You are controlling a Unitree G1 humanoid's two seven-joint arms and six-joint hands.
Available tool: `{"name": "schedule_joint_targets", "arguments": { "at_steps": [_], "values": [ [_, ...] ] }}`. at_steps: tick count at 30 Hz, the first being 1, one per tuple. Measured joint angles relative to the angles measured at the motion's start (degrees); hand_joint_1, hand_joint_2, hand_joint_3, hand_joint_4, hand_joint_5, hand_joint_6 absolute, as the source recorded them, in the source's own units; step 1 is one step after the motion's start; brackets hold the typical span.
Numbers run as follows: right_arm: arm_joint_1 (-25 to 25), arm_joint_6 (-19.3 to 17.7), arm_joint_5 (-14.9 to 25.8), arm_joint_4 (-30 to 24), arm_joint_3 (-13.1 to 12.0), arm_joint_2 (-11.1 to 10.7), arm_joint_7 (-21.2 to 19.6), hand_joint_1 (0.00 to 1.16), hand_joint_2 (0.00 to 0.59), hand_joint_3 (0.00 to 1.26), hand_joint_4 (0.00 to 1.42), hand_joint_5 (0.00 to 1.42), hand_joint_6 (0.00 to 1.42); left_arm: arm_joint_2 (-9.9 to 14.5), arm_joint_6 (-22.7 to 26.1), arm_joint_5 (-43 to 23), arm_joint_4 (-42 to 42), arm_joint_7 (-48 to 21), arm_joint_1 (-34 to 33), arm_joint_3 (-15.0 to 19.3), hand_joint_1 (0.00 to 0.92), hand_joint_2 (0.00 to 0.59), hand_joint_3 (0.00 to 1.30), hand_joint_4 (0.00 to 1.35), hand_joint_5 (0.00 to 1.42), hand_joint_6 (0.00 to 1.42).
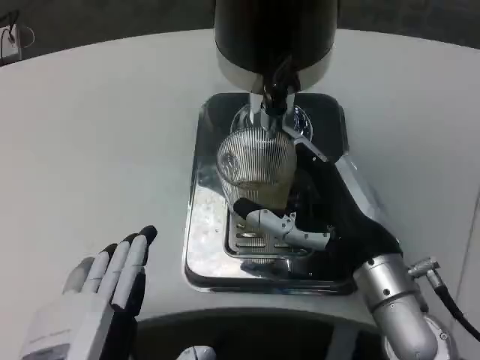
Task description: Grasp the cup under the faucet to collect the drink, then remove the cup.
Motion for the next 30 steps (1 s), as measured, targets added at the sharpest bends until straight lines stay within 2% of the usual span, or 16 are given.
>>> {"name": "schedule_joint_targets", "arguments": {
  "at_steps": [11, 14, 17, 19, 22, 25, 30],
  "values": [
    [-1.42, 0.02, 1.06, 1.73, -0.05, 1.96, -1.49, 0.79, 0.186, 0.18, 0.26, 0.30, 0.39, -0.46, 0.72, -0.11, -0.43, -0.72, 0.15, 0.39, 0.000, 0.179, 0.00, 0.00, 0.00, 0.00],
    [-1.42, 0.03, 1.10, 1.73, -0.11, 2.08, -1.53, 0.83, 0.183, 0.21, 0.31, 0.36, 0.52, -0.62, 0.95, -0.10, -0.44, -0.73, 0.10, 0.39, 0.000, 0.179, 0.00, 0.00, 0.00, 0.00],
    [-1.42, 0.08, 1.07, 1.72, -0.10, 2.17, -1.77, 0.89, 0.189, 0.29, 0.42, 0.55, 0.90, -0.79, 1.42, -0.09, -0.61, -0.78, 0.04, 0.42, 0.000, 0.179, 0.00, 0.00, 0.00, 0.00],
    [-1.42, 0.11, 1.02, 1.71, 0.07, 2.44, -2.09, 0.97, 0.198, 0.38, 0.53, 0.69, 1.09, -0.84, 1.71, -0.09, -0.90, -0.82, -0.01, 0.43, 0.000, 0.179, 0.00, 0.00, 0.00, 0.00],
    [-1.40, 0.10, 1.07, 1.59, 0.06, 3.03, -2.97, 1.07, 0.208, 0.54, 0.69, 0.89, 1.31, -0.98, 1.97, -0.09, -1.05, -0.84, 0.05, 0.49, 0.000, 0.179, 0.00, 0.00, 0.00, 0.00],
    [-0.81, 0.13, 1.06, 1.40, -0.22, 4.20, -4.25, 1.10, 0.184, 0.67, 0.82, 1.03, 1.42, -1.02, 2.16, -0.09, -1.19, -0.89, 0.18, 0.50, 0.000, 0.179, 0.00, 0.00, 0.00, 0.00],
    [-0.03, 0.39, 2.32, 0.99, -1.66, 4.77, -4.72, 1.15, 0.157, 0.76, 0.93, 1.14, 1.42, -1.08, 2.26, -0.09, -1.20, -1.37, 0.17, 0.39, 0.000, 0.179, 0.00, 0.00, 0.00, 0.00]
  ]
}}
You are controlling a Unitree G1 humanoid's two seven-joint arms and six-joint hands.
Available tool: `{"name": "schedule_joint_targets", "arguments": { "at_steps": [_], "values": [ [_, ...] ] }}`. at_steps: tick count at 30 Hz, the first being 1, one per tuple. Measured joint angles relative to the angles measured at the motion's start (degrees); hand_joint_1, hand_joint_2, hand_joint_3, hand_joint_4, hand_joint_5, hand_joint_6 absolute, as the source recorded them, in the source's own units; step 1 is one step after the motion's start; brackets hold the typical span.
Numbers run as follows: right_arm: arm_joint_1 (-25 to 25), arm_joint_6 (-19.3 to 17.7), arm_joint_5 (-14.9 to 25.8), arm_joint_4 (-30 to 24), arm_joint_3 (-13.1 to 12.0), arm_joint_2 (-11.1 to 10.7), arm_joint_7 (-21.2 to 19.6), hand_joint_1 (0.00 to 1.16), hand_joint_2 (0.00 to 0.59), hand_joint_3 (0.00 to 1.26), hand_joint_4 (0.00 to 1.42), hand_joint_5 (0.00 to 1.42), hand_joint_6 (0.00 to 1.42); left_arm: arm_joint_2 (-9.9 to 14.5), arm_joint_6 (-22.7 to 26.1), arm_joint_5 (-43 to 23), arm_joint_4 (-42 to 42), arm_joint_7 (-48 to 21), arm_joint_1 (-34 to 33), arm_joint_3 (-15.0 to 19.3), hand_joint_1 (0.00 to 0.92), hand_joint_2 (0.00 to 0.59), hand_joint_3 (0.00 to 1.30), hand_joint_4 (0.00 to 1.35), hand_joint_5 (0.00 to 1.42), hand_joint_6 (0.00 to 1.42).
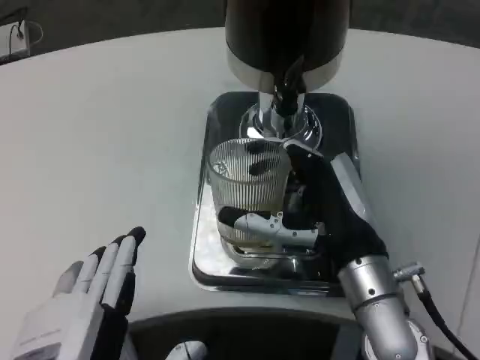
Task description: Grasp the cup under the faucet to collect the drink, then remove the cup.
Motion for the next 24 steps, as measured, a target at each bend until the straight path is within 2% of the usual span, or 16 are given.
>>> {"name": "schedule_joint_targets", "arguments": {
  "at_steps": [8, 14, 18, 24],
  "values": [
    [3.29, 0.32, 0.30, -4.96, -1.28, -0.14, -0.03, 1.15, 0.136, 0.80, 0.99, 1.18, 1.42, -0.03, 0.02, -0.02, 0.01, -0.23, -1.30, -0.35, 0.000, 0.179, 0.00, 0.00, 0.00, 0.00],
    [7.81, 0.50, 1.49, -11.94, -1.07, -0.20, 1.78, 1.15, 0.134, 0.80, 0.99, 1.18, 1.42, -0.04, -0.06, -0.08, 0.04, -0.25, -1.46, -0.64, 0.000, 0.179, 0.00, 0.00, 0.00, 0.00],
    [12.90, 0.70, 2.37, -17.80, 0.40, -0.15, 4.35, 1.15, 0.133, 0.80, 0.99, 1.18, 1.42, -0.04, -0.10, -0.14, 0.08, -0.25, -1.60, -0.87, 0.000, 0.179, 0.00, 0.00, 0.00, 0.00],
    [17.02, 0.87, 2.22, -20.47, 2.89, -0.09, 7.05, 1.15, 0.133, 0.80, 0.99, 1.18, 1.42, -0.03, -0.23, -0.18, 0.09, -0.24, -1.56, -1.23, 0.000, 0.179, 0.00, 0.00, 0.00, 0.00]
  ]
}}
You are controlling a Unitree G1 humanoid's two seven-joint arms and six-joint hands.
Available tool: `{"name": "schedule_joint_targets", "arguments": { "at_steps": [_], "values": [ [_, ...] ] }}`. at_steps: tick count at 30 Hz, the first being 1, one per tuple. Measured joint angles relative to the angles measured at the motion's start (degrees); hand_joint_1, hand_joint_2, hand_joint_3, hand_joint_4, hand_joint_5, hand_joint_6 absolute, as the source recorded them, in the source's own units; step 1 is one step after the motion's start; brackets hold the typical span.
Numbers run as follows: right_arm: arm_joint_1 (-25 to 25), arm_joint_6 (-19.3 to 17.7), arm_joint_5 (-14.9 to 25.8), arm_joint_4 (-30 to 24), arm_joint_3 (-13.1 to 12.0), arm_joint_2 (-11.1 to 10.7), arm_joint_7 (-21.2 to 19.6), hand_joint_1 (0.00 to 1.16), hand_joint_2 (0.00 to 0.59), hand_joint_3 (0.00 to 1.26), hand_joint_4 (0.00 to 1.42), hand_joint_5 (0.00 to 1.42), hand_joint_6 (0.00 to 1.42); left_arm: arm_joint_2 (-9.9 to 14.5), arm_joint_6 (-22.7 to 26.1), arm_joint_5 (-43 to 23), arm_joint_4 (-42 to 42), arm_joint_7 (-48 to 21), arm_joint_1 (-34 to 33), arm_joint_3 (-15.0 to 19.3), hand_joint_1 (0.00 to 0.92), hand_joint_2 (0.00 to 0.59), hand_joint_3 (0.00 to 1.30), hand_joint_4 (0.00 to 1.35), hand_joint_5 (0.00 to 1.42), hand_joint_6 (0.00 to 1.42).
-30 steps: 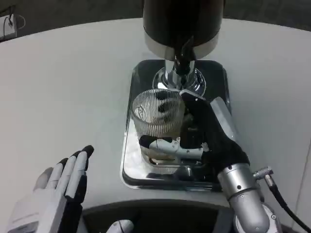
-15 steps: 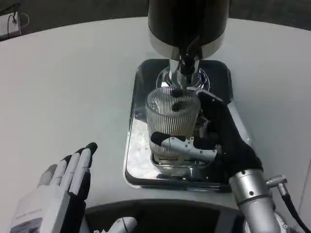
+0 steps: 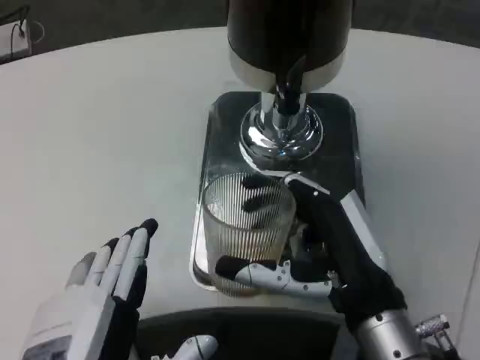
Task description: Grasp the cup under the faucet to collect the drink, then remove the cup.
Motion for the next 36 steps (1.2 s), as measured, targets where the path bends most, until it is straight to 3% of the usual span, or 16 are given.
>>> {"name": "schedule_joint_targets", "arguments": {
  "at_steps": [7, 13, 18, 28, 36],
  "values": [
    [4.42, 0.15, 1.11, -5.15, -0.42, -0.37, 1.86, 1.16, 0.134, 0.80, 0.99, 1.16, 1.42, 0.02, -0.46, 0.02, -0.09, 0.15, 1.12, 0.24, 0.000, 0.176, 0.00, 0.00, 0.00, 0.00],
    [8.44, 0.57, 4.26, -14.04, -2.84, -0.89, 3.51, 1.16, 0.134, 0.81, 1.00, 1.16, 1.42, -0.71, -1.12, 0.83, -1.26, 0.44, 2.43, -0.55, 0.000, 0.162, 0.00, 0.00, 0.00, 0.00],
    [12.81, 1.45, 6.04, -21.45, -4.15, -2.64, 6.14, 1.16, 0.127, 0.81, 1.00, 1.16, 1.42, -1.31, -1.55, 2.61, -3.45, 0.46, 4.24, -1.11, 0.000, 0.153, 0.00, 0.00, 0.00, 0.00],
    [16.32, 2.52, 9.32, -32.03, -7.85, -5.17, 9.23, 1.16, 0.117, 0.81, 0.99, 1.15, 1.42, -1.35, -2.18, 5.22, -7.03, -0.68, 4.76, -1.53, 0.000, 0.122, 0.00, 0.00, 0.00, 0.00],
    [17.47, 1.81, 8.47, -36.28, -8.86, -6.64, 9.77, 1.16, 0.118, 0.81, 0.99, 1.15, 1.42, -1.21, -2.47, 7.42, -9.97, -4.29, 2.28, -1.53, 0.000, 0.114, 0.00, 0.00, 0.00, 0.00]
  ]
}}
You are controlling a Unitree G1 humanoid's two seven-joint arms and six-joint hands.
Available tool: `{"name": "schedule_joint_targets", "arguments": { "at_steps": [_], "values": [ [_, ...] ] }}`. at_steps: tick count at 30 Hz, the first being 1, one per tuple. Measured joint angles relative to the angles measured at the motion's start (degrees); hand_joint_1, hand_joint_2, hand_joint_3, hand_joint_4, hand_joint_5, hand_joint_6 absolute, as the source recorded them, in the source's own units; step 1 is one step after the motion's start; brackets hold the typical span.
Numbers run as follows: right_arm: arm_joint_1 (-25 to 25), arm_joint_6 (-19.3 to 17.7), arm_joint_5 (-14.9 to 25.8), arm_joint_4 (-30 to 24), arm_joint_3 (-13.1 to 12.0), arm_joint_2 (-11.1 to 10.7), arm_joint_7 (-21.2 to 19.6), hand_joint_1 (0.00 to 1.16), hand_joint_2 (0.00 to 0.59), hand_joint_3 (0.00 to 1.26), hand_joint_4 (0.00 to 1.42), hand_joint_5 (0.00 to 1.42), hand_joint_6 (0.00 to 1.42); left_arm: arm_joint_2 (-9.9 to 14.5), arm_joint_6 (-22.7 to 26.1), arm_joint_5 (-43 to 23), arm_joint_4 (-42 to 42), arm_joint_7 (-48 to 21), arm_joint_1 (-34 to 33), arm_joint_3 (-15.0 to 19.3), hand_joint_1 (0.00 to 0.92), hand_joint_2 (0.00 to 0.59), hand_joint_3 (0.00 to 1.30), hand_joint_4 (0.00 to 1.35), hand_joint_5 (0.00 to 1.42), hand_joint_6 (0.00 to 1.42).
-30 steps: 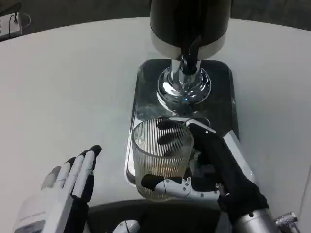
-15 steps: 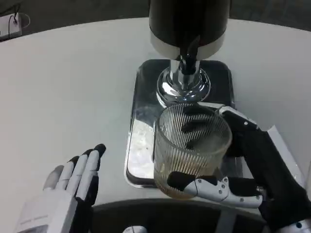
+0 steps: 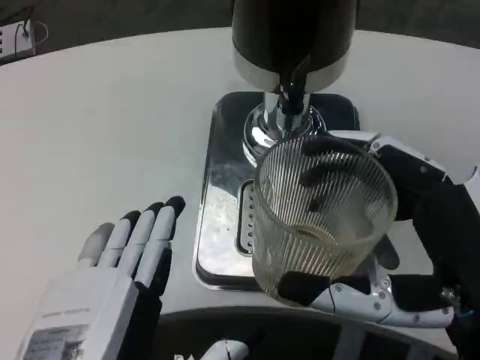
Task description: Grasp the cup under the faucet to collect the drink, then remove the cup.
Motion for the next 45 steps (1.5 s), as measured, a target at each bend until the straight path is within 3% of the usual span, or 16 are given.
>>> {"name": "schedule_joint_targets", "arguments": {
  "at_steps": [4, 12, 23, 30, 45],
  "values": [
    [2.21, -0.71, -0.83, -0.56, -0.03, -0.45, 0.05, 1.16, 0.118, 0.81, 0.99, 1.15, 1.42, -0.08, -0.05, 0.13, -0.53, -0.94, -1.64, -0.29, 0.000, 0.113, 0.00, 0.00, 0.00, 0.00],
    [3.31, -2.35, -1.95, -2.28, -0.16, -0.50, 0.05, 1.16, 0.118, 0.81, 0.99, 1.15, 1.42, -1.10, -1.22, 4.21, -0.66, -2.83, -2.18, -4.23, 0.000, 0.097, 0.00, 0.00, 0.00, 0.00],
    [1.86, -3.25, -3.38, -2.93, -0.24, -1.69, 0.35, 1.16, 0.118, 0.81, 0.99, 1.15, 1.42, -1.76, -2.08, 6.41, -0.66, -4.03, -2.90, -5.47, 0.000, 0.086, 0.00, 0.00, 0.00, 0.00],
    [1.59, -6.70, -4.74, -2.92, -0.34, -2.83, 0.35, 1.16, 0.118, 0.81, 0.99, 1.15, 1.42, -1.76, -2.38, 6.91, -0.66, -4.63, -3.46, -6.10, 0.000, 0.082, 0.00, 0.00, 0.00, 0.00],
    [2.56, -8.92, -5.44, -3.26, -1.23, -2.93, 0.35, 1.16, 0.119, 0.81, 0.99, 1.14, 1.42, -2.72, -2.67, 8.72, -1.08, -5.18, -2.34, -6.53, 0.000, 0.073, 0.00, 0.00, 0.00, 0.00]
  ]
}}
